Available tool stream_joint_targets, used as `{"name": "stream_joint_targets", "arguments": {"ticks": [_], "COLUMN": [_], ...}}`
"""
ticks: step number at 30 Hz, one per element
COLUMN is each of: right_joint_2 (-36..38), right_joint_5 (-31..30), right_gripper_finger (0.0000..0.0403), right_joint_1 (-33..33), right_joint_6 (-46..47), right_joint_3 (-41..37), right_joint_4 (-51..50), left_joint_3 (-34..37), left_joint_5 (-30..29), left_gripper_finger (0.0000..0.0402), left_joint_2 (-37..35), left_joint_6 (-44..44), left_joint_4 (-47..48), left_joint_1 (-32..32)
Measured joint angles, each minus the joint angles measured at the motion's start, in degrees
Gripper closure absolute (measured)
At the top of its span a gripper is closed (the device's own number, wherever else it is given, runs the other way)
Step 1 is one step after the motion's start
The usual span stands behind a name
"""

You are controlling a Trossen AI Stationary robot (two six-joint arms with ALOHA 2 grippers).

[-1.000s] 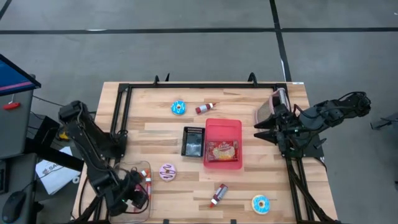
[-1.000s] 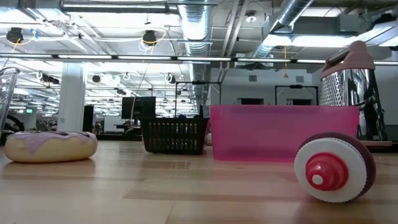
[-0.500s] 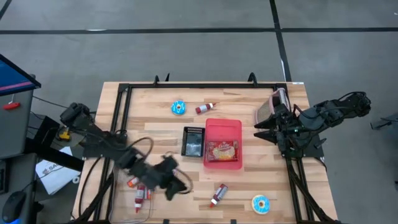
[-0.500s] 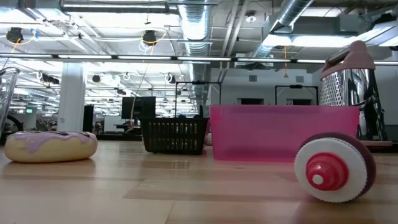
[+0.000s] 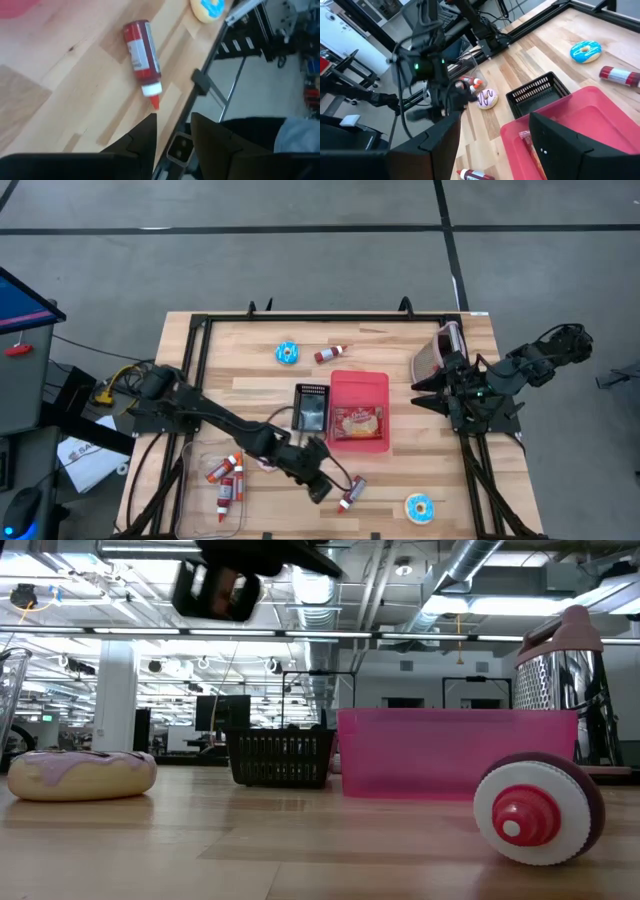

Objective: Pick & Place Food Item
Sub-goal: Put the bottom red food coloring bottle into the transparent bin

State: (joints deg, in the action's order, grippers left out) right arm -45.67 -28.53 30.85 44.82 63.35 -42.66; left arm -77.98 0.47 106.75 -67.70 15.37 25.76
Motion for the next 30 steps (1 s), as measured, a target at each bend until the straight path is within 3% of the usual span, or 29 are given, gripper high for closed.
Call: {"name": "stream_joint_targets", "arguments": {"ticks": [15, 22, 30], "right_joint_2": [0.06, 0.07, 0.04], "right_joint_5": [-0.07, -0.07, -0.07], "right_gripper_finger": [0.0175, 0.0175, 0.0175], "right_joint_1": [1.05, 1.03, 1.03], "right_joint_6": [1.02, 1.33, 1.91], "right_joint_3": [0.00, 0.01, 0.00], "right_joint_4": [-0.19, -0.19, -0.16], "left_joint_3": [-6.55, -7.21, -6.85], "left_joint_5": [11.32, 8.62, 4.32], "left_gripper_finger": [0.0263, 0.0224, 0.0215], "left_joint_2": [13.00, 14.11, 14.64], "left_joint_6": [0.15, 1.38, 3.30], "left_joint_4": [-4.49, -3.99, -3.17], "left_joint_1": [-0.79, -1.47, -2.58]}}
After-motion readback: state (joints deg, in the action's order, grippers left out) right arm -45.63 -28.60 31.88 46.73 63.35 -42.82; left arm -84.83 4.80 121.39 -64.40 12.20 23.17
